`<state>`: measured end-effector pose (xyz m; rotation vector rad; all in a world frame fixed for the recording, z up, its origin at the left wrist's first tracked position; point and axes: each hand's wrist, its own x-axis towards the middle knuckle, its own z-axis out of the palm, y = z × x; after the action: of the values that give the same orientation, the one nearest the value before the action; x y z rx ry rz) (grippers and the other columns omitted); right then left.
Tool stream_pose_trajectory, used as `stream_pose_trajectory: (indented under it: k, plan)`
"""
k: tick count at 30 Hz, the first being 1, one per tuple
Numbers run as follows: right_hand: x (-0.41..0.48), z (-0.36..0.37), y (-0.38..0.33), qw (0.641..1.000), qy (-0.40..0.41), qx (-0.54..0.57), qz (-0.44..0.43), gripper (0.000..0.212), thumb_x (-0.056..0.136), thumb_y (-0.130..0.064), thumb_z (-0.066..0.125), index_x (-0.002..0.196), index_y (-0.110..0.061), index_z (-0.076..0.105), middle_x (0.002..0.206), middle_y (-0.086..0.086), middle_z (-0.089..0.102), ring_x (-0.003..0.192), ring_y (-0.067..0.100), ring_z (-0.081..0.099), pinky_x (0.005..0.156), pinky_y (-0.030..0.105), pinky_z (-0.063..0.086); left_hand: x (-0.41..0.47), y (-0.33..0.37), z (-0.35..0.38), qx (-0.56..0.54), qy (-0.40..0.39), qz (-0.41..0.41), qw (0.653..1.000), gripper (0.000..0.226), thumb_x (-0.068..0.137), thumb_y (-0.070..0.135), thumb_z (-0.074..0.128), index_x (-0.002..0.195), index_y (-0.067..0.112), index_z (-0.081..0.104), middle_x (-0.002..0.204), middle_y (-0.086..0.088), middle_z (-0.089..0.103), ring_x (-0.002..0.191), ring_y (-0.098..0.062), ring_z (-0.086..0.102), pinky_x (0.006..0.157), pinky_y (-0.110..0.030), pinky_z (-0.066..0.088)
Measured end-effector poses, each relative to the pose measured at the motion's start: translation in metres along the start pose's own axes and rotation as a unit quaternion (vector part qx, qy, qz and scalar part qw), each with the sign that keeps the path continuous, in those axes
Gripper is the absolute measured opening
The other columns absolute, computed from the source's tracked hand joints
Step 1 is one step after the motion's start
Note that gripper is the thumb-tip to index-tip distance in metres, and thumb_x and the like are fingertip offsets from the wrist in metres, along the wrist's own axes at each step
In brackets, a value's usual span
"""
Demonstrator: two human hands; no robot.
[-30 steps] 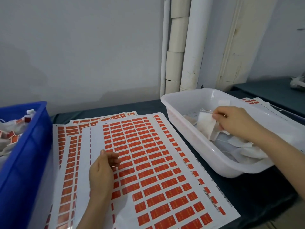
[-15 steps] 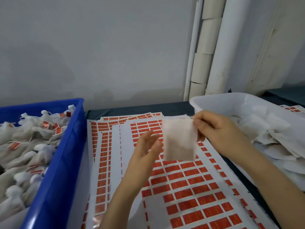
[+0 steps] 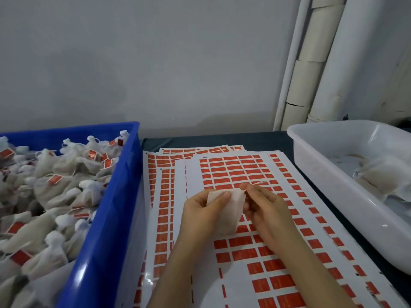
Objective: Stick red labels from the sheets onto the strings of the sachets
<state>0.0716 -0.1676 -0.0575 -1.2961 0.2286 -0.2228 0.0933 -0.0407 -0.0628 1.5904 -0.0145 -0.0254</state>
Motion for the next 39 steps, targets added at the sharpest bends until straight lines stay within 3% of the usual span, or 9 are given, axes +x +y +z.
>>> stream_pose_trajectory:
  k: [5, 10, 12, 16, 20, 25, 28, 33, 39]
  plan:
    - [-0.003, -0.002, 0.003, 0.999, -0.024, -0.001, -0.021, 0.020, 0.066, -0.035, 0.064, 0.077, -0.023, 0.074, 0.070, 0.000, 0.068, 0.065, 0.014, 0.066, 0.062, 0.017, 0.052, -0.003, -0.001, 0.006, 0.032, -0.051, 0.027, 0.998, 0.002, 0.077, 0.040, 0.071, 0.078, 0.039, 0.070, 0.080, 0.030, 0.065, 0.079, 0.011, 0.059, 0.048, -0.005, 0.044]
    - [-0.002, -0.003, 0.007, 0.999, -0.034, -0.001, -0.029, 0.019, 0.066, -0.036, 0.063, 0.074, -0.022, 0.073, 0.067, 0.004, 0.063, 0.065, 0.017, 0.060, 0.068, 0.022, 0.056, -0.002, -0.002, 0.009, 0.028, -0.030, 0.010, 0.999, 0.005, 0.075, 0.037, 0.075, 0.074, 0.035, 0.070, 0.075, 0.024, 0.067, 0.076, -0.009, 0.064, 0.048, -0.009, 0.046]
    - [-0.002, -0.004, 0.007, 0.999, -0.042, 0.006, -0.025, 0.019, 0.068, -0.035, 0.061, 0.072, -0.020, 0.072, 0.068, 0.008, 0.061, 0.068, 0.023, 0.058, 0.073, 0.025, 0.057, -0.002, -0.003, 0.009, 0.023, -0.021, 0.007, 0.999, 0.006, 0.075, 0.037, 0.074, 0.074, 0.033, 0.069, 0.074, 0.022, 0.066, 0.078, -0.011, 0.061, 0.044, -0.006, 0.043]
    - [-0.001, -0.008, 0.007, 0.997, -0.067, 0.030, -0.018, 0.019, 0.073, -0.033, 0.057, 0.072, -0.019, 0.071, 0.053, 0.002, 0.050, 0.054, 0.015, 0.049, 0.078, 0.026, 0.055, -0.002, -0.002, 0.008, 0.016, -0.026, 0.016, 0.999, 0.006, 0.079, 0.034, 0.071, 0.074, 0.031, 0.070, 0.080, 0.020, 0.067, 0.083, -0.012, 0.059, 0.044, -0.007, 0.043]
    - [0.000, -0.011, 0.002, 0.993, -0.098, 0.063, -0.019, 0.024, 0.076, -0.033, 0.053, 0.077, -0.021, 0.073, 0.060, 0.001, 0.061, 0.049, 0.010, 0.051, 0.055, 0.017, 0.049, -0.001, -0.003, 0.006, 0.027, -0.019, 0.007, 0.999, 0.006, 0.077, 0.034, 0.072, 0.074, 0.030, 0.070, 0.083, 0.018, 0.067, 0.083, -0.011, 0.060, 0.051, -0.012, 0.045]
    - [0.004, -0.019, -0.006, 0.986, -0.103, 0.126, -0.046, 0.046, 0.097, -0.012, 0.037, 0.060, -0.022, 0.062, 0.058, 0.001, 0.053, 0.044, 0.009, 0.045, 0.047, 0.015, 0.044, -0.002, -0.003, 0.002, 0.065, -0.033, 0.024, 0.997, 0.004, 0.078, 0.033, 0.071, 0.077, 0.030, 0.068, 0.080, 0.018, 0.068, 0.077, -0.009, 0.064, 0.049, -0.008, 0.047]
    - [0.004, -0.022, -0.008, 0.985, -0.094, 0.133, -0.060, 0.049, 0.098, -0.005, 0.034, 0.060, -0.023, 0.058, 0.056, 0.000, 0.049, 0.042, 0.009, 0.041, 0.045, 0.015, 0.042, -0.003, -0.003, 0.002, 0.066, -0.058, 0.035, 0.996, 0.007, 0.084, 0.030, 0.066, 0.080, 0.036, 0.068, 0.086, 0.022, 0.067, 0.081, -0.005, 0.064, 0.051, -0.007, 0.047]
    - [0.002, -0.020, -0.004, 0.990, -0.114, 0.028, -0.082, 0.040, 0.095, -0.013, 0.041, 0.061, -0.026, 0.058, 0.057, 0.001, 0.050, 0.044, 0.011, 0.043, 0.048, 0.017, 0.043, -0.006, -0.004, 0.001, 0.102, -0.110, 0.087, 0.985, 0.008, 0.084, 0.038, 0.064, 0.080, 0.045, 0.066, 0.086, 0.043, 0.059, 0.088, 0.022, 0.051, 0.054, 0.004, 0.039]
    - [0.000, -0.020, -0.006, 0.993, -0.078, 0.041, -0.085, 0.030, 0.090, -0.020, 0.045, 0.063, -0.025, 0.056, 0.057, 0.001, 0.049, 0.045, 0.010, 0.042, 0.047, 0.015, 0.042, -0.002, -0.010, 0.001, 0.156, -0.102, 0.110, 0.976, 0.013, 0.084, 0.043, 0.061, 0.072, 0.037, 0.062, 0.072, 0.031, 0.062, 0.075, 0.012, 0.058, 0.052, 0.000, 0.041]
